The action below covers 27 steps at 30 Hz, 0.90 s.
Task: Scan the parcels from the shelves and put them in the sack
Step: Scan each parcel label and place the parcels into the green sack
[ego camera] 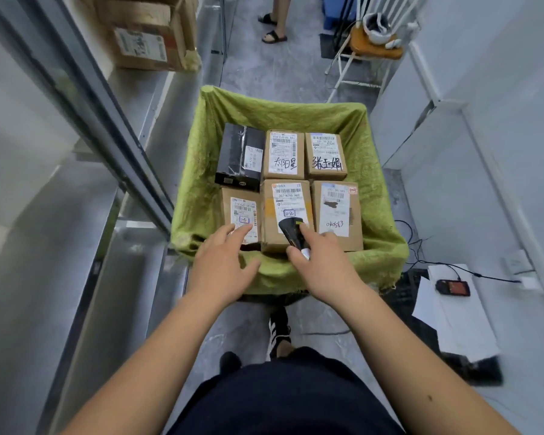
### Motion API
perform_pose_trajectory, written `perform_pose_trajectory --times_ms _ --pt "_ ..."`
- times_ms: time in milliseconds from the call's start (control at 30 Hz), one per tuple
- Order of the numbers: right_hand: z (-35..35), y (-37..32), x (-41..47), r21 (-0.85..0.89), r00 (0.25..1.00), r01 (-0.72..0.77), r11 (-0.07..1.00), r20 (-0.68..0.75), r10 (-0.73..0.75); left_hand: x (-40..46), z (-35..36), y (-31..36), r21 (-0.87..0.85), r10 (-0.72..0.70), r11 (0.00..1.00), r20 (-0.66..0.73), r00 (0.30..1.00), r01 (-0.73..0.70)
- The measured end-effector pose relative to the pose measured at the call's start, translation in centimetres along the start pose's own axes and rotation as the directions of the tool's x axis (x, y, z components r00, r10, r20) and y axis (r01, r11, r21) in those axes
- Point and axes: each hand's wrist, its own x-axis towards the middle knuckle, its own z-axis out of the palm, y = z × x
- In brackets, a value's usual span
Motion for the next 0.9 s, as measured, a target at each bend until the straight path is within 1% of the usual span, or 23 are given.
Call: perform_pose_trajectory --times_ms 133,267,333,433,500,600,700,767,900 --pt "1.1 -0.9 -2.4 -0.043 0.999 0.024 0.999 0.033 -0.023 -3.3 -0.7 -1.1 0.0 0.011 1.0 -0.028 1.0 -0.011" --pt "1.8 -1.7 -3.9 -0.049 0.993 0.089 0.995 0.076 -0.086 -6.0 -1.8 -1.7 0.025 -0.03 0.999 -0.07 0.997 0.032" --pt "2.1 -1.9 -4.3 -0.066 0.988 0.131 0.989 0.096 -0.124 -7.5 -2.2 -2.0 0.054 -0.074 0.995 -0.118 0.99 0.081" --pt "2.3 -1.7 -5.0 -0.092 0.972 0.205 0.974 0.136 -0.192 -9.8 -2.4 -2.2 0.104 -0.18 0.974 -0.168 0.969 0.199" --pt "2.4 -1.1 -5.4 -0.11 0.953 0.273 0.956 0.168 -0.253 -11.6 -2.1 -1.8 0.104 -0.258 0.954 -0.191 0.947 0.281" --pt "2.4 0.3 -6.3 -0.132 0.908 0.385 0.913 0.232 -0.349 -15.1 -0.9 0.1 0.108 -0.36 0.914 -0.225 0.905 0.391" --pt "2.8 2.1 -7.7 -0.137 0.851 0.483 0.865 0.308 -0.426 -19.3 1.3 2.7 0.103 -0.463 0.86 -0.26 0.848 0.501" --pt "3.3 3.5 -8.9 -0.139 0.808 0.54 0.83 0.362 -0.465 -22.3 3.1 4.4 0.089 -0.534 0.814 -0.274 0.8 0.574" --pt "4.7 5.8 -12.1 -0.127 0.702 0.655 0.744 0.464 -0.539 -28.5 6.5 7.1 0.025 -0.67 0.708 -0.294 0.682 0.706"
